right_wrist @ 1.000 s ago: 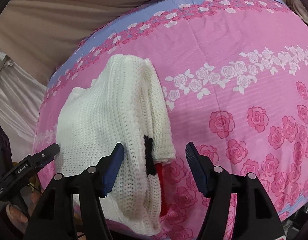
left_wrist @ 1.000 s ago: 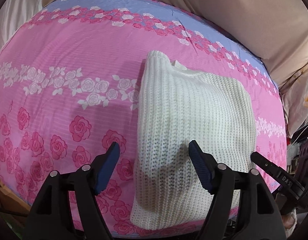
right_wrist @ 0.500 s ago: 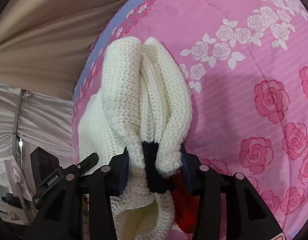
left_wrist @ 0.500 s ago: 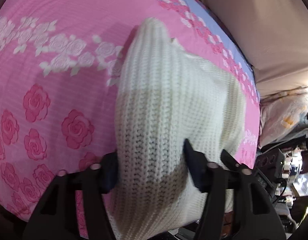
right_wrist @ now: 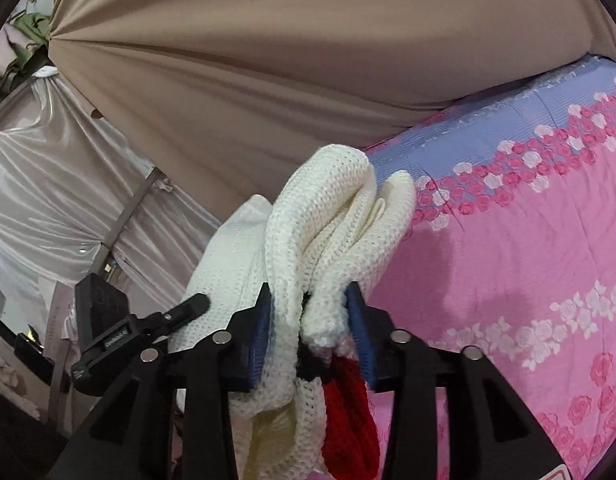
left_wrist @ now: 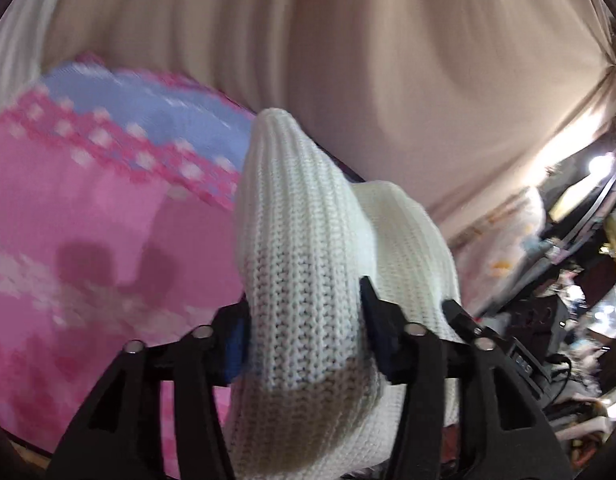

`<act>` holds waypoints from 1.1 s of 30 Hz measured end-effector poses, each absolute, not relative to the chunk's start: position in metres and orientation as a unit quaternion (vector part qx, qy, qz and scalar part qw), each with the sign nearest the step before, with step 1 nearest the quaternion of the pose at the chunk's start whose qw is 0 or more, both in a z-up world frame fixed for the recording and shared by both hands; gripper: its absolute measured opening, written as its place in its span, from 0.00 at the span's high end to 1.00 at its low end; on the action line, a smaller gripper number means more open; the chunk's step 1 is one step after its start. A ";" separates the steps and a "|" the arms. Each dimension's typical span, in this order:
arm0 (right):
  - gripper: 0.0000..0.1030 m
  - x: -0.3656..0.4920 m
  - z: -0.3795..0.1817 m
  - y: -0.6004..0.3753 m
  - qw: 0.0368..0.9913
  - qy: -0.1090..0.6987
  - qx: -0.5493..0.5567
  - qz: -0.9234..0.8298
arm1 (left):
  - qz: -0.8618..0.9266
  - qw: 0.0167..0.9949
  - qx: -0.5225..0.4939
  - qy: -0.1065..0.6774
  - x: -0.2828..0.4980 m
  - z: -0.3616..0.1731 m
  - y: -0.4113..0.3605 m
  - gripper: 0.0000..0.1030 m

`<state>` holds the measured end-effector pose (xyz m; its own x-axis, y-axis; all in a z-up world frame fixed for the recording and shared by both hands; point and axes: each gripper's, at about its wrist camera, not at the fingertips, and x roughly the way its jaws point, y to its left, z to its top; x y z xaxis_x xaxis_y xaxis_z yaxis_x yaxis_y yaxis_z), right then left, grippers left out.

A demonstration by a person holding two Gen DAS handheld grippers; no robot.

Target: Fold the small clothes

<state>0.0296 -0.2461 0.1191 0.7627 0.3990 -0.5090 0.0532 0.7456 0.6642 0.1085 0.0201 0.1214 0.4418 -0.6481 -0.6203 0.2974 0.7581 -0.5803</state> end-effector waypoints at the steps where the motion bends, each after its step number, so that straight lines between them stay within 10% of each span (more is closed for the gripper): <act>1: 0.43 0.040 0.105 -0.242 0.874 0.336 0.338 0.095 | -0.260 0.841 -0.181 0.439 0.117 0.117 0.031 0.18; 3: 0.43 0.058 0.060 -0.232 0.872 0.370 0.318 0.040 | -0.186 0.869 -0.134 0.438 0.132 0.089 0.053 0.14; 7: 0.75 0.044 0.015 -0.218 0.845 0.415 0.338 0.002 | -0.093 0.854 -0.093 0.504 0.143 0.025 0.089 0.32; 22: 0.88 0.093 -0.032 -0.123 0.872 0.479 0.092 -0.036 | -0.144 0.873 -0.001 0.465 0.098 0.016 0.069 0.25; 33: 0.79 0.083 -0.051 -0.118 0.861 0.503 0.058 -0.054 | -0.115 0.894 0.056 0.430 0.085 0.007 0.063 0.25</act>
<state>0.0828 -0.1176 -0.0511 0.4880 -0.0341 -0.8722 0.1503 0.9876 0.0455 0.0846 0.0632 0.0069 0.6030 -0.1581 -0.7820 0.2540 0.9672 0.0004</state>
